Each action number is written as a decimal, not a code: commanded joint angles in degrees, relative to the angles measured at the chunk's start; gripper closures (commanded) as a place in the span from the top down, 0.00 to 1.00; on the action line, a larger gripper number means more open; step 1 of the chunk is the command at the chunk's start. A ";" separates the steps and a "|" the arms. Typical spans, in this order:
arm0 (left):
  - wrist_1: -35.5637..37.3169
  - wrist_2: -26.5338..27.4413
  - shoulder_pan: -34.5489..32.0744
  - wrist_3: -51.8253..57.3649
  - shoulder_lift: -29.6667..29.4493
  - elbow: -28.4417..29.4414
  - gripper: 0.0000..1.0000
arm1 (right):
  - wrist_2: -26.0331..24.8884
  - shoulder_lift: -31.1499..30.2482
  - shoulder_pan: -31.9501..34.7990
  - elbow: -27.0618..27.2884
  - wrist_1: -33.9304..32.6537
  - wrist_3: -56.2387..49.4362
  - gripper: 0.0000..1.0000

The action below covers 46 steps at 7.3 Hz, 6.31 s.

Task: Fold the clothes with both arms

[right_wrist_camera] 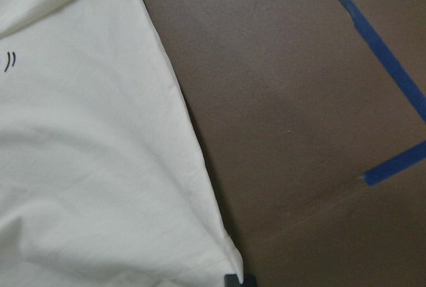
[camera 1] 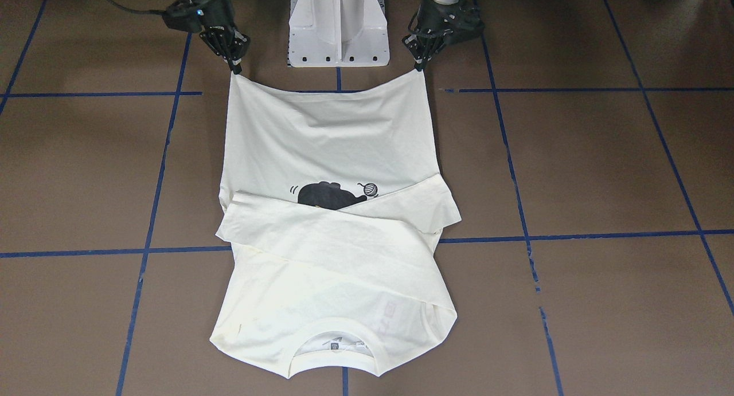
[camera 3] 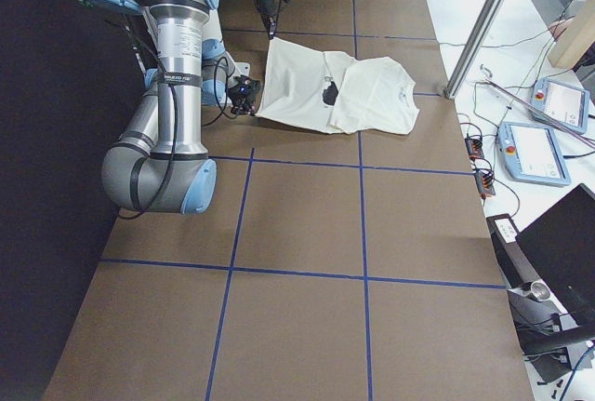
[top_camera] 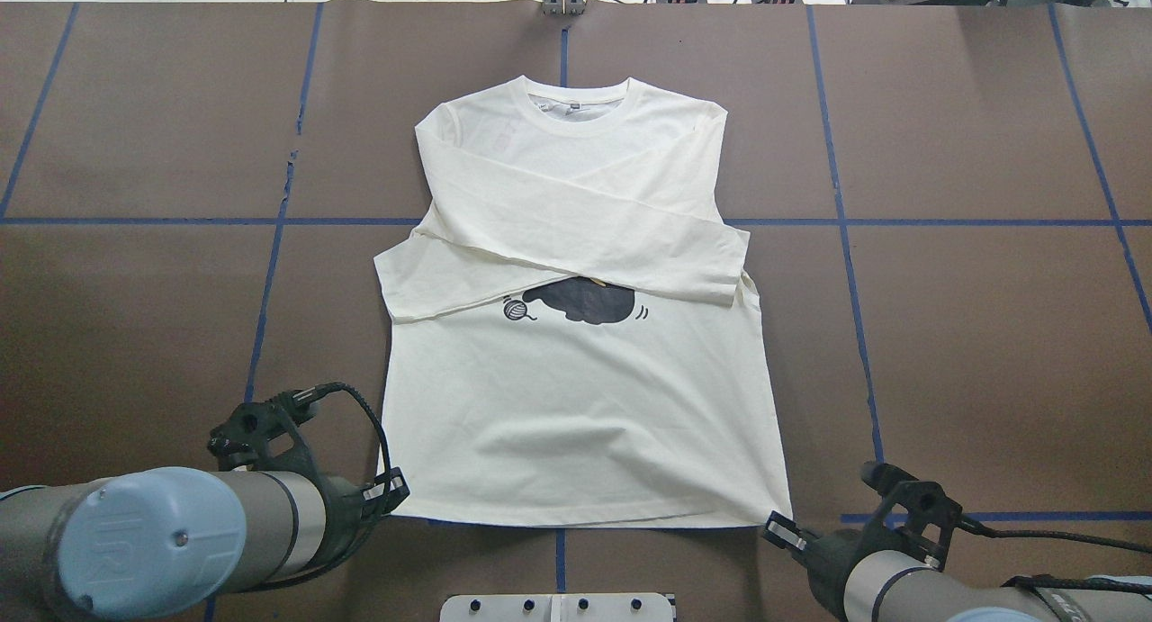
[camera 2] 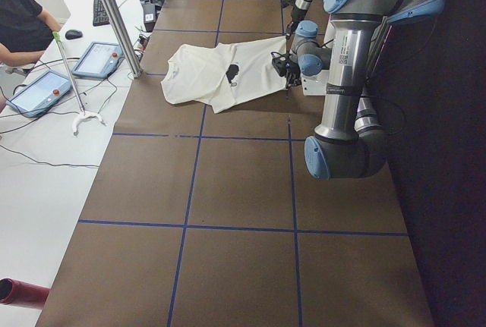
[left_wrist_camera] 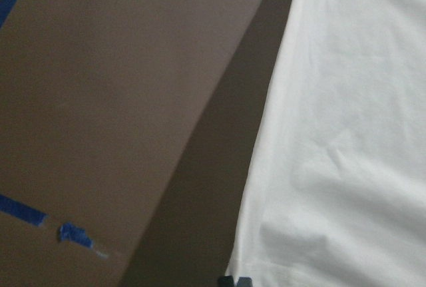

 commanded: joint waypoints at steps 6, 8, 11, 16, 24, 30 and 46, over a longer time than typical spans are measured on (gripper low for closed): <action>-0.05 -3.88 -22.05 15.00 -13.21 12.52 0.00 | 19.83 17.75 31.87 -6.68 -5.47 -15.22 0.00; -14.65 -3.88 -29.20 17.05 -16.23 28.85 0.00 | 21.31 28.35 39.21 -22.32 -8.14 -23.63 0.00; -35.61 -3.44 -32.83 17.14 -27.18 57.06 0.00 | 22.44 42.76 44.59 -48.86 -5.26 -30.19 0.00; -40.76 -3.18 -34.95 21.09 -27.75 62.78 0.00 | 23.50 49.37 47.42 -62.03 5.84 -31.86 0.00; -42.86 -3.88 -36.88 26.54 -26.34 62.08 0.50 | 23.94 52.73 48.12 -65.39 6.11 -31.43 0.49; -51.48 -9.42 -37.06 26.11 -21.08 55.15 0.48 | 27.65 29.97 39.70 -37.07 6.19 -20.99 0.68; -50.78 -8.63 -40.75 26.02 -20.63 53.10 0.47 | 27.63 25.40 35.99 -32.61 5.67 -19.30 0.00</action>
